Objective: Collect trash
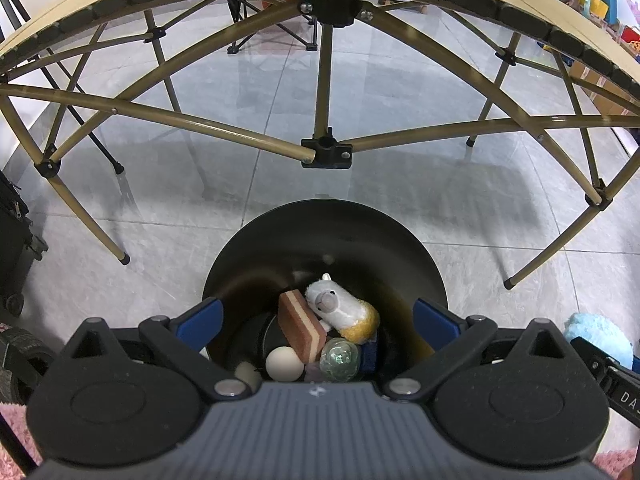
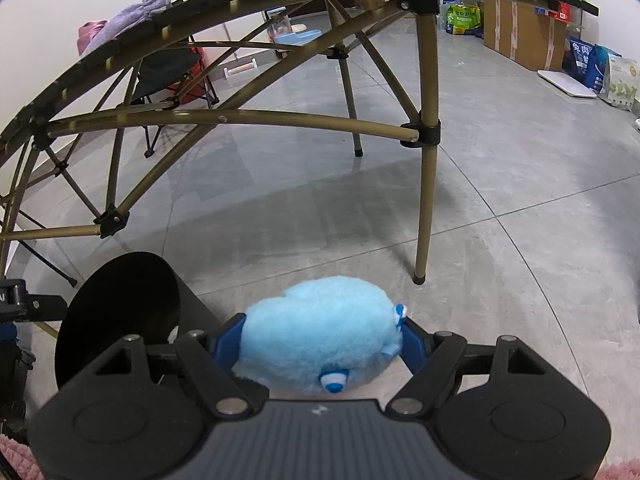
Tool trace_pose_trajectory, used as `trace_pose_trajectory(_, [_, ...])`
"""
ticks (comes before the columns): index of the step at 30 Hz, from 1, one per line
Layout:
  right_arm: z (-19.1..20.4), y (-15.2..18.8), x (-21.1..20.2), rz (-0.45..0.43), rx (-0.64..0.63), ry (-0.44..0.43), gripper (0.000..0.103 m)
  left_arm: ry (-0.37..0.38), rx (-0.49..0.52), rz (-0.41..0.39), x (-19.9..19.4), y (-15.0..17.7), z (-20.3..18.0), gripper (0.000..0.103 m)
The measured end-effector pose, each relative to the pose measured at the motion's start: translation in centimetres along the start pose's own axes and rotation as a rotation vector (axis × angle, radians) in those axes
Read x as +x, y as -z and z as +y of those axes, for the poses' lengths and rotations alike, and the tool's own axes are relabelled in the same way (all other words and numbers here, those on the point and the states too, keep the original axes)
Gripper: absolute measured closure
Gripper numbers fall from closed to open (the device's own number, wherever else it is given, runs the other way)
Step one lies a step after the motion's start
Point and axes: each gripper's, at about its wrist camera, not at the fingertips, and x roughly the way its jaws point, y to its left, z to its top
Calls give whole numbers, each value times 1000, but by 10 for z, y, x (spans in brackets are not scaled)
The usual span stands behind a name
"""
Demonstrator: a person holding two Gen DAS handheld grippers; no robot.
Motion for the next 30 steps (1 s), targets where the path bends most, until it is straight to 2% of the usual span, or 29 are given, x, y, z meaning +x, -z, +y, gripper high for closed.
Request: trace_pose_trajectory(30, [43,6,-25,-10,-90,-34,26,-2,-19,-51,-30,12,37,0])
